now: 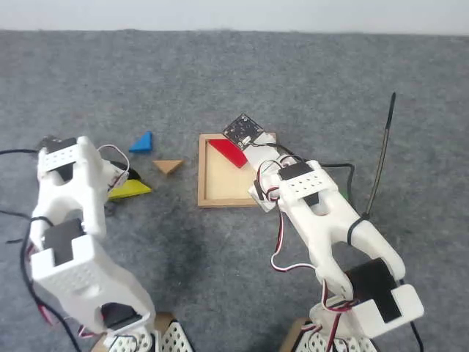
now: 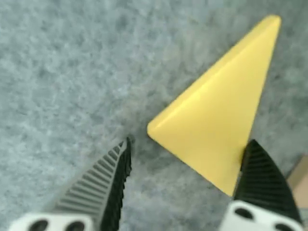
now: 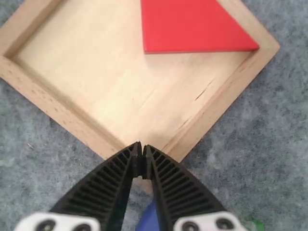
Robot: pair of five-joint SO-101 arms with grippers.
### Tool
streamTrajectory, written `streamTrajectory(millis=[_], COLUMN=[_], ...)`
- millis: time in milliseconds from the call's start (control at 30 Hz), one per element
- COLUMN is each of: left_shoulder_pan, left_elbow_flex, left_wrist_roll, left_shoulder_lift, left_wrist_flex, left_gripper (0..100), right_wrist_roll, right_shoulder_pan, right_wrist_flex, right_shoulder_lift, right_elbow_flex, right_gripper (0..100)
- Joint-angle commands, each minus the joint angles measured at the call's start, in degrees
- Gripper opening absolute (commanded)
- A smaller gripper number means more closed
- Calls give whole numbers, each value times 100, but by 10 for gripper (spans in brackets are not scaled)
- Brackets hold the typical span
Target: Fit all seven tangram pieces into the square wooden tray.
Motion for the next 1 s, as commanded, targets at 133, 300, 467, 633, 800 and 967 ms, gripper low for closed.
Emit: streamTrajectory(millis=[133,300,467,633,800,967], left_shoulder_pan=[-448,-457,-448,-413,-334,-334], left_elbow_flex=[-145,-198,-171,-198,-734,-1226], left_wrist_roll=[79,-53,-62,-70,-79,-202], left_shoulder_lift=[-53,-53,-53,9,501,923], left_wrist_flex=[-132,-211,-185,-193,237,651], left_gripper=[348,348,348,307,289,287], right_wrist_roll=[62,62,62,62,62,62], right_shoulder_pan=[-22,-22,-22,-22,-22,-22], right_wrist_flex=[-75,-66,-66,-75,-66,-66], right_shoulder_lift=[-242,-242,-242,-242,-242,-242], right_elbow_flex=[-35,-35,-35,-35,-35,-35], right_gripper=[10,10,10,10,10,10])
